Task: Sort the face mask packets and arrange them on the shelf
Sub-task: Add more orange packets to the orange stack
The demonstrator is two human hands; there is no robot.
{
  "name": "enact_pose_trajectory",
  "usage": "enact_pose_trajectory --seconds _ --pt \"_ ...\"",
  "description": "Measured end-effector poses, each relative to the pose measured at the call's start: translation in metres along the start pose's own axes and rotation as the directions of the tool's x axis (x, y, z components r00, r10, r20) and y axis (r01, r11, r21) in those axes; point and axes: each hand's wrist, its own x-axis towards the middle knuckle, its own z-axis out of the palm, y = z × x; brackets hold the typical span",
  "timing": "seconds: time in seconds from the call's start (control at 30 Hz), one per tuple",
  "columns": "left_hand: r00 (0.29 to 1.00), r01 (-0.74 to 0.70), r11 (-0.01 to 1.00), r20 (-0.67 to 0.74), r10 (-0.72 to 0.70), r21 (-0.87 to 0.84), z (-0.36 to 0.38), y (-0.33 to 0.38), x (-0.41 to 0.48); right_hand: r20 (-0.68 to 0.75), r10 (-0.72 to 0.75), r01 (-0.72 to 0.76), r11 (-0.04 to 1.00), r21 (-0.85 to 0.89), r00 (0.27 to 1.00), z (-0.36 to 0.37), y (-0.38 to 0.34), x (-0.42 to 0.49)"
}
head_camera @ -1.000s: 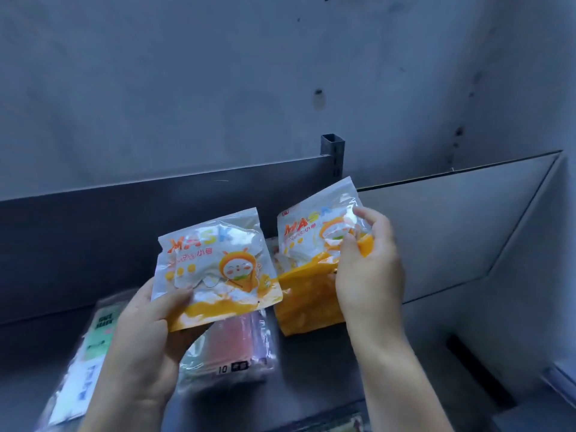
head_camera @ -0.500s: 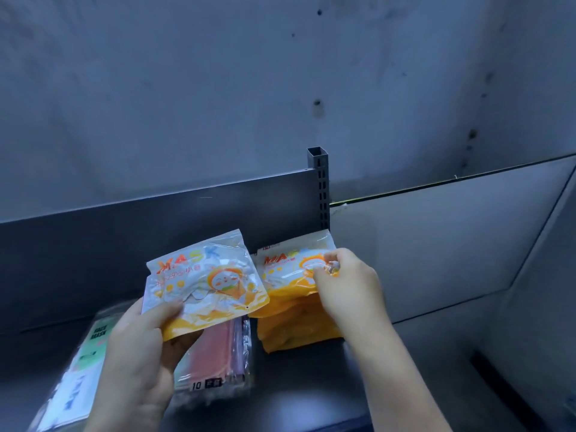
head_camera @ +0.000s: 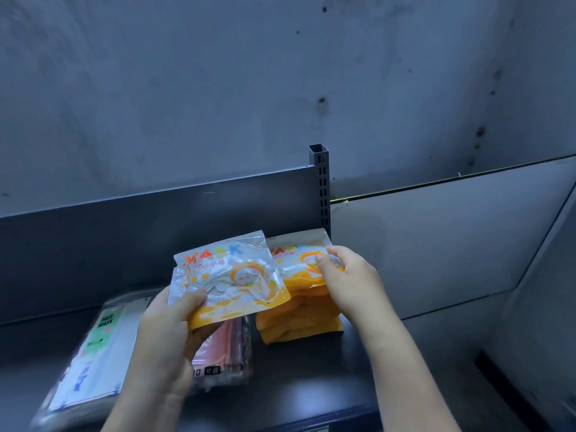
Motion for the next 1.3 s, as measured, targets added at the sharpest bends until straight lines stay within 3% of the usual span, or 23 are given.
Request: enact_pose_trajectory --seconds 0.1,0.27,0.43,0.5,0.57,0.63,0.77,0.9,1.07,1.3 --pt "0.988 -0.143 0.988 0.073 0.138 0.06 0.017 -0.003 -0.009 -0.028 -0.064 0.065 0.998 0.025 0.998 -0.004 0.008 0.004" --pt "0.969 -0.178 0.984 0.172 0.175 0.006 0.05 -0.004 -0.011 -0.174 -0.308 0.312 0.95 -0.001 0.935 -0.005 0.008 -0.007" --pt "0.983 -0.149 0.981 0.131 0.132 0.125 0.077 -0.013 0.007 -0.058 -0.228 0.234 0.913 0.334 0.972 -0.009 -0.003 -0.016" --pt "0.996 -0.092 0.936 0.036 0.085 0.34 0.084 -0.021 0.017 -0.052 -0.175 0.183 0.94 0.289 0.983 -0.01 -0.003 -0.014" --pt "0.998 -0.043 0.826 -0.018 0.064 0.562 0.088 -0.025 0.023 -0.036 -0.102 0.106 0.985 0.138 0.994 -0.012 -0.005 -0.011" --pt "1.0 -0.02 0.771 -0.005 0.031 0.637 0.089 -0.028 0.029 -0.017 -0.042 0.042 0.998 0.037 0.999 -0.01 -0.005 -0.007" --pt "1.0 0.008 0.793 0.016 -0.022 0.609 0.083 -0.033 0.039 -0.019 -0.071 0.071 0.997 0.007 0.997 -0.002 0.0 -0.004" --pt "0.998 -0.067 0.849 0.04 0.053 0.524 0.079 -0.032 0.038 -0.105 -0.168 0.163 0.985 -0.053 0.98 0.001 0.003 -0.001" --pt "0.965 -0.256 0.774 0.11 0.237 0.579 0.073 -0.033 0.039 -0.166 -0.394 0.338 0.897 -0.286 0.904 0.01 -0.007 -0.01" --pt "0.931 -0.365 0.736 0.198 0.308 0.57 0.072 -0.036 0.046 -0.138 -0.416 0.357 0.877 -0.321 0.899 0.022 -0.012 -0.016"
